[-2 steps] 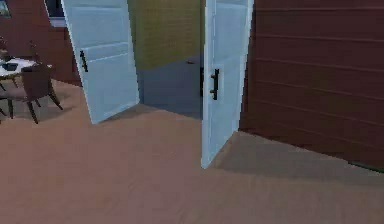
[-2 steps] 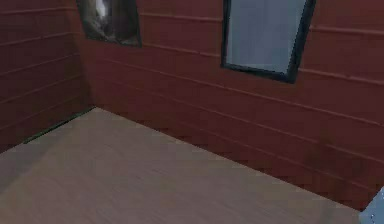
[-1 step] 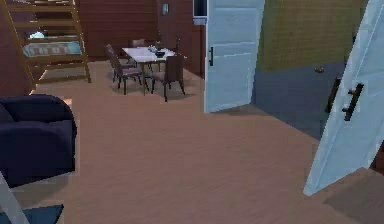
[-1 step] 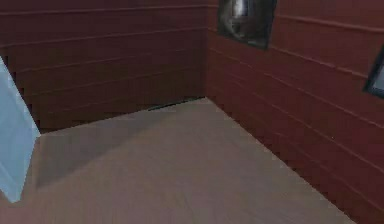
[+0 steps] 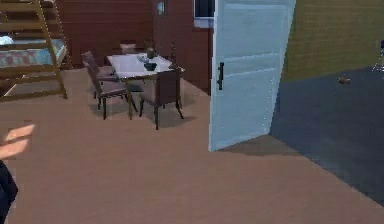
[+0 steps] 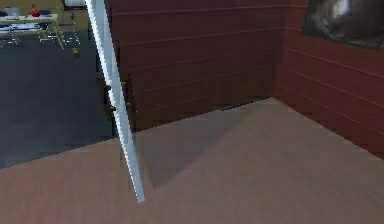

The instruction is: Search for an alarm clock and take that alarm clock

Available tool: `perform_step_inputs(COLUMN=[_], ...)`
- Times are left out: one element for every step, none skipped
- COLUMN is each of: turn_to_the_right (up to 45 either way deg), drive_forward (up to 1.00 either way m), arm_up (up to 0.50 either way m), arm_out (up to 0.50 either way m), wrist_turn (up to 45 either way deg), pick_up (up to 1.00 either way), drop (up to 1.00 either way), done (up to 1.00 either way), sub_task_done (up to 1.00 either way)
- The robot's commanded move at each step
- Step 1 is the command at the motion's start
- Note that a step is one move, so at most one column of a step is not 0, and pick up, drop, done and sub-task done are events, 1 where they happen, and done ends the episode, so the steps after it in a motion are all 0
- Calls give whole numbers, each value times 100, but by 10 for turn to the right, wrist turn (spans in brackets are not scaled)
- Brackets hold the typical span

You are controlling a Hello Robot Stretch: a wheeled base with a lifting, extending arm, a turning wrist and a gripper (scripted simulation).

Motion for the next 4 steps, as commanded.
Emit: perform_step_inputs(turn_to_the_right=[0, 0, -180, 0], drive_forward=[100, 100, 0, 15], arm_up=[0, 0, 0, 0], arm_out=[0, 0, 0, 0], wrist_turn=[0, 0, 0, 0], pick_up=[0, 0, 0, 0], drop=[0, 0, 0, 0], done=[0, 0, 0, 0], sub_task_done=[0, 0, 0, 0])
